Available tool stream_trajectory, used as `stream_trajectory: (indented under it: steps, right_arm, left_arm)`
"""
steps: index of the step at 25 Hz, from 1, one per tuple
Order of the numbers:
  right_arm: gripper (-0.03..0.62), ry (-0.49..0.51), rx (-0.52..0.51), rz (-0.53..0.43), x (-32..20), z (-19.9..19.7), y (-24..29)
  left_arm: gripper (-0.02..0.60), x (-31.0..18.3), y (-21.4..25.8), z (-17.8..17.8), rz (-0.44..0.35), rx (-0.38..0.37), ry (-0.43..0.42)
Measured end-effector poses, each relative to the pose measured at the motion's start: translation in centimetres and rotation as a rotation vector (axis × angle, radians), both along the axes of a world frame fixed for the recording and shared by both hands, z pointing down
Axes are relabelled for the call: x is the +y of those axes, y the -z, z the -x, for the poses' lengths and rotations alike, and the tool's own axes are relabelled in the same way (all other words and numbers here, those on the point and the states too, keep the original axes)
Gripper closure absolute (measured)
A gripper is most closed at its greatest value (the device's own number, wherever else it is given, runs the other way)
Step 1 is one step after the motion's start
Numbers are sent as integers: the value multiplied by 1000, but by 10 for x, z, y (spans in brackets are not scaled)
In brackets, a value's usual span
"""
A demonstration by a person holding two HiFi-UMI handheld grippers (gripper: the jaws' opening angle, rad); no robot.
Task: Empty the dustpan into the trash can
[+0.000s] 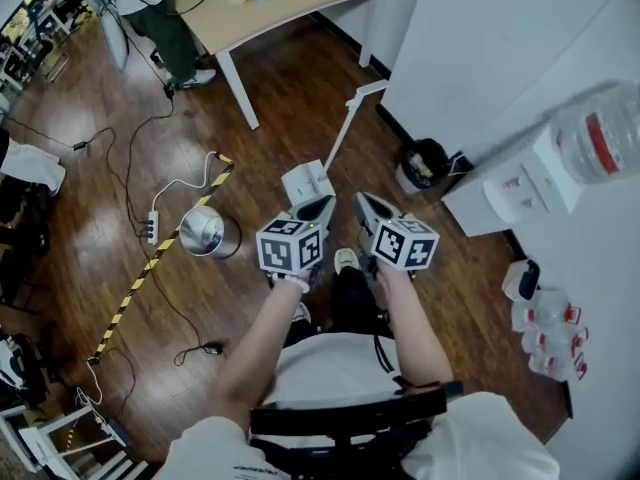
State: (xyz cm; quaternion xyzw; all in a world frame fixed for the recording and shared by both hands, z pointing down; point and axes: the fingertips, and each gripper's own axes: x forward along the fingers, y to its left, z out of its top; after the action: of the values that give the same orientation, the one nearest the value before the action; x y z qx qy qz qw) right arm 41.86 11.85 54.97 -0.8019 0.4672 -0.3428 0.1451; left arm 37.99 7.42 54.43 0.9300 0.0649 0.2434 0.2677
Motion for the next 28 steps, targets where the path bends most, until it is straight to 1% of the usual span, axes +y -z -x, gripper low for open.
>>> stream_trajectory:
  steps: [2, 4, 11, 13, 14, 16, 18, 19, 20, 23, 28]
  right_arm:
    - [588, 31, -20, 11, -9, -19, -6]
    - [586, 62, -18, 22, -15, -39, -13]
    - [556, 90, 75, 64, -37, -125, -32]
    - [472, 114, 91, 72, -46, -145, -38]
    - [444, 129, 96, 74, -51, -154, -42]
    - [413, 153, 111, 78, -61, -173, -52]
    - [403, 174, 118, 82, -71, -193, -63]
    - [373, 182, 116, 87, -76, -202, -69]
    - [361, 188, 115, 94, -82, -212, -74]
    - [352, 194, 117, 117, -95, -236, -91]
    - [342, 167, 105, 149, -110, -270, -119]
  left_arm:
    - [589, -8, -2, -17, 9, -9, 26]
    - [589, -14, -5, -34, 14, -20, 44]
    - [589, -30, -18, -103, 16, -25, 79]
    - [589, -32, -23, -123, 14, -29, 83]
    - [589, -33, -25, -131, 17, -30, 85]
    - [589, -33, -30, -147, 30, -34, 91]
    - [589, -32, -35, -162, 39, -40, 100]
    - [589, -33, -37, -170, 40, -43, 106]
    - [589, -34, -40, -177, 40, -48, 112]
    - [589, -43, -52, -196, 34, -66, 140]
    - [589, -62, -71, -221, 43, -94, 190]
